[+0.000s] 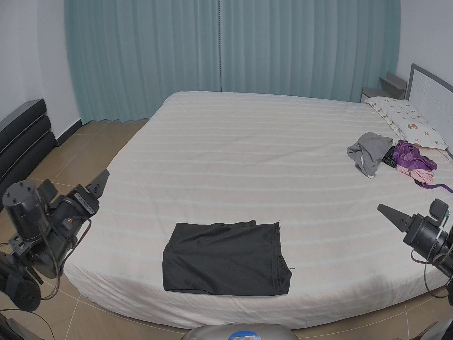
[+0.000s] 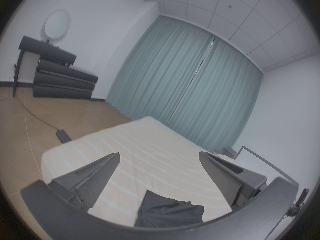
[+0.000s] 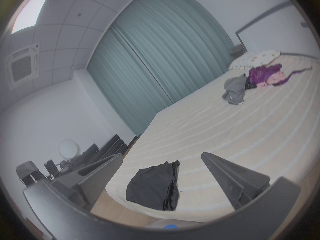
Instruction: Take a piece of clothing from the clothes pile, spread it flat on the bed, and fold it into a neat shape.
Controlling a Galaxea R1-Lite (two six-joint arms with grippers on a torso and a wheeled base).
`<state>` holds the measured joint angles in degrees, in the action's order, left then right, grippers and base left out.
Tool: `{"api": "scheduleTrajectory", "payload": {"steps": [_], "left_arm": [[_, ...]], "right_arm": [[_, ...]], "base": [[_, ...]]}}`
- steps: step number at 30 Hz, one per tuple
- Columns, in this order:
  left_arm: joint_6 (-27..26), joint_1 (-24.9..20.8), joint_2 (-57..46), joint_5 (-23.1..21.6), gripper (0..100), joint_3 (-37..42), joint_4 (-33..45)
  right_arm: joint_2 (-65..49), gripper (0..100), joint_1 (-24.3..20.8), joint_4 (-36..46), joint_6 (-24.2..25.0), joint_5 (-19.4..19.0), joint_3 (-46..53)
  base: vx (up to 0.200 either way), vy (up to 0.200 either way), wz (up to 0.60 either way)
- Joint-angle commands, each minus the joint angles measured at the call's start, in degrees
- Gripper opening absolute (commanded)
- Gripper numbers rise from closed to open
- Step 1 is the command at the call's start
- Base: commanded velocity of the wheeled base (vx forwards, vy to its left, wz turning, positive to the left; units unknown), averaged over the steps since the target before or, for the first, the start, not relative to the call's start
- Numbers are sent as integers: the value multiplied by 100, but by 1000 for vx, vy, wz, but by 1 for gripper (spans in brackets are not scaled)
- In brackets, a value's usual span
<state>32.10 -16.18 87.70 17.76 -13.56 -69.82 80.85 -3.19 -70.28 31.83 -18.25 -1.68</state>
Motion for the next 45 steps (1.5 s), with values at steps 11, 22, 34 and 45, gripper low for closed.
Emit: {"api": "scheduleTrajectory", "payload": {"steps": [11, 22, 34, 45], "left_arm": [[-2392, 62, -5518, 817, 100, 652, 3044], [-3245, 959, -8049, 764, 100, 20, 5619], [-3737, 1662, -8620, 720, 100, -33, 5663], [-3746, 1635, -8744, -845, 100, 1356, 4477]], "right_arm": [[-5870, 100, -120, 5745, -2401, 6, -755], [-7355, 100, -146, 8039, -3253, 234, -1774], [-8085, 100, 302, 8030, -3842, 234, -1713], [-8085, 100, 319, 5050, -4510, 955, 168]], "base": [[0, 0, 0], [0, 0, 0], [0, 0, 0], [0, 0, 0]]}}
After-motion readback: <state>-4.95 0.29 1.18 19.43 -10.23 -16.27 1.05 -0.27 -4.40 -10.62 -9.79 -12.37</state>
